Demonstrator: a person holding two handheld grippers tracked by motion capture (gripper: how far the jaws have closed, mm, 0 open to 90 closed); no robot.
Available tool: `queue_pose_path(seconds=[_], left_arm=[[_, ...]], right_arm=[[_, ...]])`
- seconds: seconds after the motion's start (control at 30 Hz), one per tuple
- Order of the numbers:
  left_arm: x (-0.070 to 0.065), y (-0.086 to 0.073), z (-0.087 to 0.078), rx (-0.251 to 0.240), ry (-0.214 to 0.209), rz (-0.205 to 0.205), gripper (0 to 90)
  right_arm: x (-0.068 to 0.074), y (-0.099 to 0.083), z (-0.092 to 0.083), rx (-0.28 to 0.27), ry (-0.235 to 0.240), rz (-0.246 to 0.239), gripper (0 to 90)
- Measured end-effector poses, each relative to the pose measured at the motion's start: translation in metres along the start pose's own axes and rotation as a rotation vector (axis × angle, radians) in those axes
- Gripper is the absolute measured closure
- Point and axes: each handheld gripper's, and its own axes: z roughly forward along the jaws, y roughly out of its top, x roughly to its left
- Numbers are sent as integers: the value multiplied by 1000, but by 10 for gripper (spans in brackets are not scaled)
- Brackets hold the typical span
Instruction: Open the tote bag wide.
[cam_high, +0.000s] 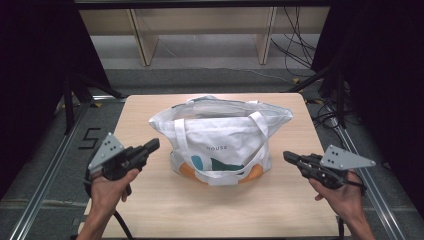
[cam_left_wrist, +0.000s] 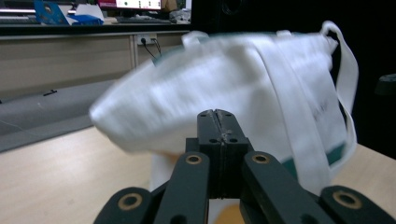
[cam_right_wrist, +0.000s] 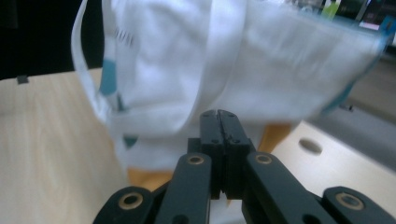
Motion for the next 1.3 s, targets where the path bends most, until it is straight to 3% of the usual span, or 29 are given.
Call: queue_pose_path(seconds=[0.1, 0.2, 0.3, 0.33, 0.37, 0.53, 0.57, 0.73, 0.87, 0.93, 0.97, 1.0, 1.03, 1.1, 1.13, 1.17, 1.2, 1.23, 1.3], left_arm=[[7, 22, 8, -5, 6, 7, 896], [15, 44, 23, 9, 0, 23, 896], [18, 51, 31, 15, 5, 24, 897], [20, 54, 36, 21, 3, 24, 896], [22, 56, 40, 29, 3, 25, 896], [25, 57, 62, 80, -9, 21, 896], [24, 55, 65, 92, -17, 26, 896], [21, 47, 74, 119, -41, 21, 896], [20, 42, 74, 134, -43, 26, 896], [20, 35, 74, 150, -51, 23, 897], [21, 31, 74, 154, -53, 20, 897], [21, 20, 76, 182, -55, 16, 897], [21, 20, 76, 182, -55, 16, 897], [21, 6, 78, 205, -62, 10, 897], [21, -2, 80, 222, -65, 17, 897], [21, -9, 81, 235, -68, 12, 897], [19, -23, 85, 254, -81, 7, 897], [19, -23, 85, 254, -81, 7, 897], [17, -39, 92, 287, -75, 26, 897]], right_arm=[[-8, 16, 5, -24, -17, -16, 900], [-24, 48, 15, -74, -30, -19, 900], [-30, 59, 23, -66, -22, -2, 900], [-34, 63, 28, -53, -15, -29, 900], [-38, 68, 39, -25, -14, -12, 900], [-48, 70, 57, 9, -20, -25, 900], [-50, 72, 62, 12, -14, -1, 900], [-51, 80, 61, -15, -23, 10, 900], [-52, 75, 70, 30, -13, -19, 900], [-48, 68, 72, 73, -10, -27, 900], [-45, 57, 76, 120, 5, -34, 900], [-43, 51, 78, 142, 7, -20, 900], [-43, 51, 78, 142, 7, -20, 900], [-40, 39, 84, 180, 34, -38, 900], [-37, 33, 86, 205, 39, -30, 900], [-34, 21, 90, 267, 49, -37, 900], [-33, 14, 92, 282, 58, -41, 900], [-33, 7, 94, 298, 67, -37, 900], [-32, -7, 97, 338, 73, -28, 900]])
